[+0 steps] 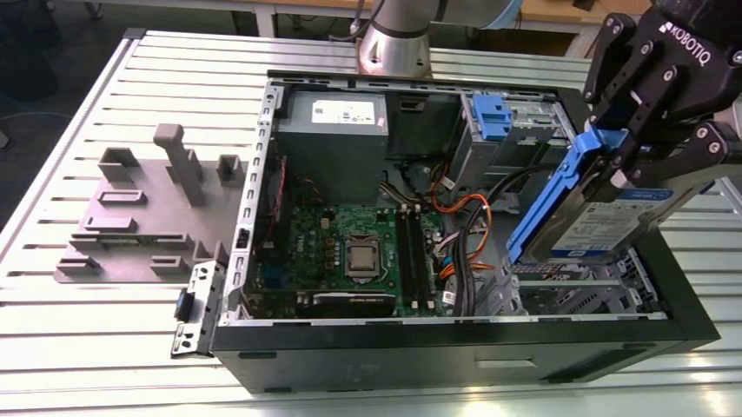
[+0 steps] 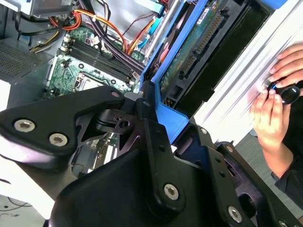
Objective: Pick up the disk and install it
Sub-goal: 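Insert the disk into the insertion slot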
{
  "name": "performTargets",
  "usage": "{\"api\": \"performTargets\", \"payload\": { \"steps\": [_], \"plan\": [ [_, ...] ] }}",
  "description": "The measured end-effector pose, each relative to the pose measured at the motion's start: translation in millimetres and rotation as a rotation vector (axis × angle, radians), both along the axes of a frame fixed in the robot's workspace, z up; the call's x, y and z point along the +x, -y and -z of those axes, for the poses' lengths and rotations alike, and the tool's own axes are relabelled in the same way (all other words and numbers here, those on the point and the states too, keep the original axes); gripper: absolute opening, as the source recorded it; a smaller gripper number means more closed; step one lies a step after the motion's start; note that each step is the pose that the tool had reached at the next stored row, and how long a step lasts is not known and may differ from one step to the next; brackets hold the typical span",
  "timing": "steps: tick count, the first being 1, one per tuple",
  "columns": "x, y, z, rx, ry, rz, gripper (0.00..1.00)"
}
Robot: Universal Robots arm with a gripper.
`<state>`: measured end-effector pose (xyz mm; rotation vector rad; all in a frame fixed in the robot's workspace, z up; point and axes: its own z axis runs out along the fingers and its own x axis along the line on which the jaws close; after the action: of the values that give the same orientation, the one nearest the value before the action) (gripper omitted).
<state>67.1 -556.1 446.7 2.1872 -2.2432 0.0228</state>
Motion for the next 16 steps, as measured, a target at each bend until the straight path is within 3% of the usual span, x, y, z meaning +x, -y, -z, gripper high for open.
{"api": "performTargets", "payload": {
  "steps": [16],
  "plan": [
    [9.5, 2.1, 3.8, -0.0011, 0.0, 0.0, 0.36]
  ]
}}
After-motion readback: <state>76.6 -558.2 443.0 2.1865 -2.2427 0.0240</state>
